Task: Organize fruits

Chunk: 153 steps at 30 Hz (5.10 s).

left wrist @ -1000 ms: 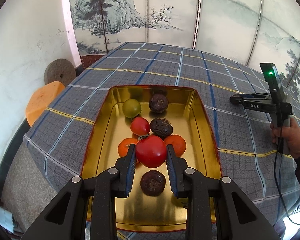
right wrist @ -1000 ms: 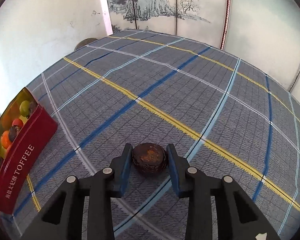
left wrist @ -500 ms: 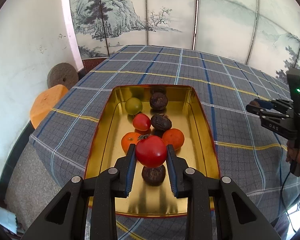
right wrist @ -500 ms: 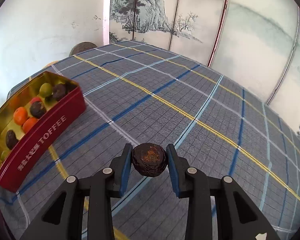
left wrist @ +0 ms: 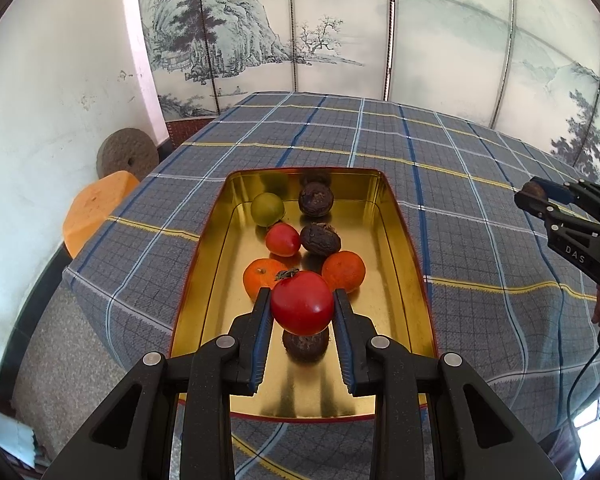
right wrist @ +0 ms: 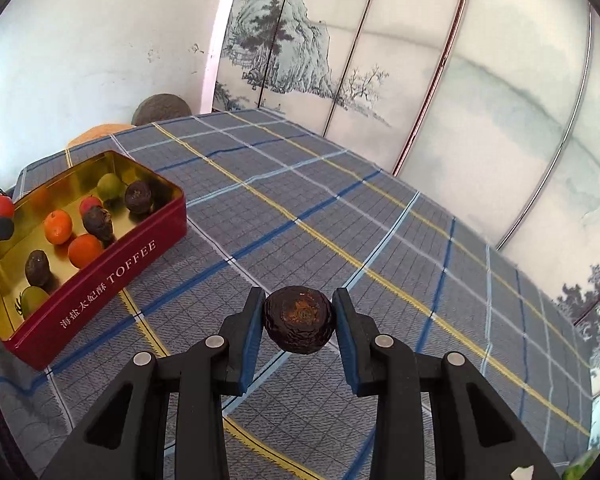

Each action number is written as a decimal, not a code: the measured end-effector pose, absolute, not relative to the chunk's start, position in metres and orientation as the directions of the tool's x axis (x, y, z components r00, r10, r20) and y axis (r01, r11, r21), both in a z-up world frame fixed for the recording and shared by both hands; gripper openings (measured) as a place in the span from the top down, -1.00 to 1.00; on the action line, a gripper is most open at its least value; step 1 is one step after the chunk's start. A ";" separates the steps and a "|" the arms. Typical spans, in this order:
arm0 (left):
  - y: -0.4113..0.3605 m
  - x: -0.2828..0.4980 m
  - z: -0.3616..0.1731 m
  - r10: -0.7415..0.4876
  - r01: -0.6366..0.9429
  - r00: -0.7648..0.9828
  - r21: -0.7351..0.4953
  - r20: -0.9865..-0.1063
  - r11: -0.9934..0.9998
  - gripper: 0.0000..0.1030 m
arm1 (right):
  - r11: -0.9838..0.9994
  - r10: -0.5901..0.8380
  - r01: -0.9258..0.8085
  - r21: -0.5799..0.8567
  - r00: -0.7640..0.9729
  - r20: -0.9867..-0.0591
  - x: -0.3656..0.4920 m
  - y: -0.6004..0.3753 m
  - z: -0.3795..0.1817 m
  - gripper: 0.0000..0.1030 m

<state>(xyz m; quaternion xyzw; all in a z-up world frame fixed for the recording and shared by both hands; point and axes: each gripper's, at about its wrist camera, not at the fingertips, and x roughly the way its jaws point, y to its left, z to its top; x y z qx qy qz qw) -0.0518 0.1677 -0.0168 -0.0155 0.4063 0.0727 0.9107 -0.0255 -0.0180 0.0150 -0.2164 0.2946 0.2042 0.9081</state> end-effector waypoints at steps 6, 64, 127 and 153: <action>0.166 -0.051 -0.019 0.126 -0.143 0.659 0.042 -0.742 0.989 0.41 | 0.818 0.234 -0.489 -0.303 0.764 -0.601 -0.033 -0.015 0.022 0.38; 0.182 -0.062 -0.004 0.254 -0.217 0.750 0.135 -0.611 0.967 -0.42 | 0.733 0.304 -0.564 -0.380 0.771 -0.559 -0.052 0.044 0.051 0.38; 0.194 -0.153 0.083 0.220 -0.229 0.907 0.019 -0.358 0.973 -0.99 | 0.790 0.385 -0.524 -0.316 0.827 -0.409 -0.098 0.100 0.092 -0.86; 0.122 -0.144 0.094 0.089 -0.095 0.879 0.009 -0.468 0.995 -1.00 | 0.861 0.316 -0.421 -0.285 0.883 -0.347 -0.124 0.001 0.097 -0.98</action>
